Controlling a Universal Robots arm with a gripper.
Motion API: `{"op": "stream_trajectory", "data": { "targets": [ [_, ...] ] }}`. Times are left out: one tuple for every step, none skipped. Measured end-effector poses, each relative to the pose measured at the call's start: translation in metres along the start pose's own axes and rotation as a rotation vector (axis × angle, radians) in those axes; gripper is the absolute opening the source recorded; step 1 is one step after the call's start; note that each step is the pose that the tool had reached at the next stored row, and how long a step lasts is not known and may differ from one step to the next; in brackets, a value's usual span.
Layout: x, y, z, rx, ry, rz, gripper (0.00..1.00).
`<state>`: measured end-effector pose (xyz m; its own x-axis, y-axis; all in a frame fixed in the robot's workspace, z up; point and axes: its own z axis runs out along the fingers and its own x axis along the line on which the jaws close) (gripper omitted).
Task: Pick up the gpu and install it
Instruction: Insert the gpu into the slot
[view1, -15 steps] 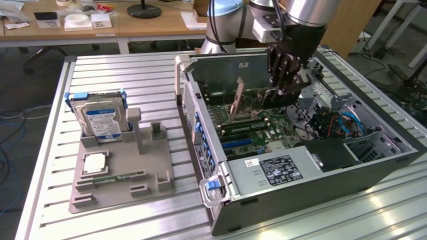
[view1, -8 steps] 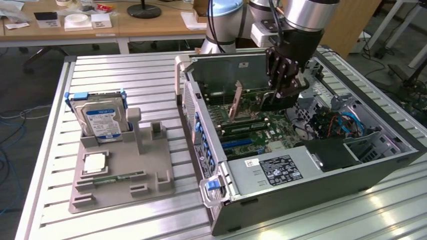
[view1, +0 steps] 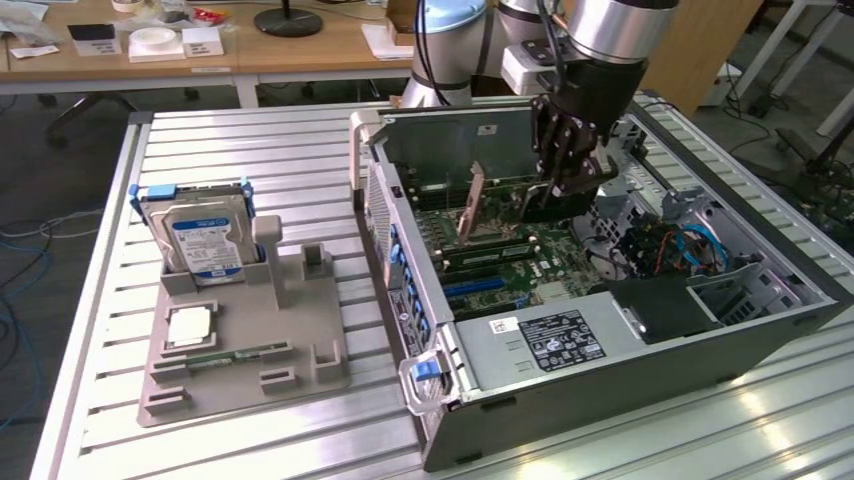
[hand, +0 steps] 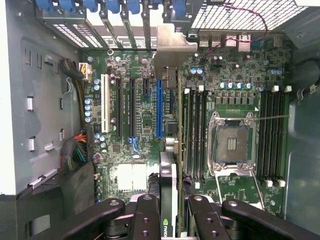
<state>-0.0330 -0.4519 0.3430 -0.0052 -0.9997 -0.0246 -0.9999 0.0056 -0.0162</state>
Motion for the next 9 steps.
{"op": "stream_trajectory", "data": {
  "targets": [
    [0.0001,0.0001,0.0010,-0.0001,0.0002,0.000,0.27],
    [0.0002,0.0001,0.0024,-0.0002,0.0005,0.000,0.27],
    [0.0003,0.0002,0.0039,-0.0002,0.0004,0.000,0.27],
    [0.0004,0.0004,0.0054,-0.0002,0.0005,0.000,0.27],
    [0.0005,0.0007,0.0068,-0.0002,0.0005,0.000,0.27],
    [0.0005,0.0008,0.0077,-0.0002,0.0004,0.000,0.27],
    [0.0006,0.0009,0.0083,-0.0001,0.0004,0.000,0.27],
    [0.0010,0.0012,0.0089,-0.0003,0.0005,0.000,0.27],
    [0.0015,0.0014,0.0094,-0.0003,0.0006,0.000,0.27]
  ]
}}
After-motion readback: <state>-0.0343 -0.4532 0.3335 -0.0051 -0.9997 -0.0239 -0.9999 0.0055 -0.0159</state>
